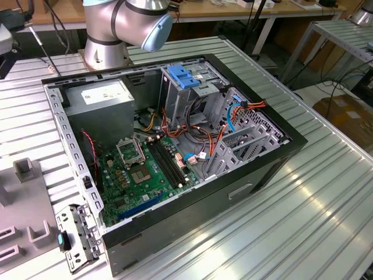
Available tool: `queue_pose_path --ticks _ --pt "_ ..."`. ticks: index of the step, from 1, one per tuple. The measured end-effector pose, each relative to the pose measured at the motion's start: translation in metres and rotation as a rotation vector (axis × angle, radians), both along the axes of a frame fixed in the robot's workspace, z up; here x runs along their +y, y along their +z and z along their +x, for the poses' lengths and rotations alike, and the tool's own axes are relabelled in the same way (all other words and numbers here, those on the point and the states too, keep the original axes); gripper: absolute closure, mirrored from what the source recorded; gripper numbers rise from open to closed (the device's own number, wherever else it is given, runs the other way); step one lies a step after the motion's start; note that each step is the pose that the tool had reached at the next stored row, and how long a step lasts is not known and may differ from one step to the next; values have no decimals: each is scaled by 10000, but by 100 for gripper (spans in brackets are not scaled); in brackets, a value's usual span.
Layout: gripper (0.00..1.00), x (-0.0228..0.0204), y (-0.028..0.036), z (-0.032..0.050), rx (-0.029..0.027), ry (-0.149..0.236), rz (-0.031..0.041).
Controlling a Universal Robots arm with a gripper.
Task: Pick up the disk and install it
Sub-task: 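Reach for the disk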
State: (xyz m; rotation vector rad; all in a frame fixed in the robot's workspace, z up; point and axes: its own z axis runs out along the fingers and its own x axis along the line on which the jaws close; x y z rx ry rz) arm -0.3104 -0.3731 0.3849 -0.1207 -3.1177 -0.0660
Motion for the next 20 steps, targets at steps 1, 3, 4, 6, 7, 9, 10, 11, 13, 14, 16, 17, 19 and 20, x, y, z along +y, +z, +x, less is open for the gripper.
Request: queue_pose_path --ticks 1,3,4,6,7,9,10,11,13,14,16,17,19,20 --pt "89 7 0 -58 4 1 -2" --pt "89 13 -6 -203 4 1 -1" --pt "89 14 -6 -280 7 0 -2" --pt "89 13 -9 -399 9 2 -1" --pt "89 13 -9 -436 11 3 -2" --pt "89 14 -13 -565 13 0 -1" --pt "89 14 -13 -623 15 1 -2" --pt "89 13 -14 -670 16 2 -2" --pt "89 14 -19 -837 16 1 -2" --pt "89 14 -20 -883 16 1 -2" --pt "89 14 -23 -1011 16 2 -2" --pt "89 13 -26 -1095 15 2 -1" --pt "89 14 -27 -1217 18 0 -2" --pt "89 13 -29 -1286 18 1 -1"
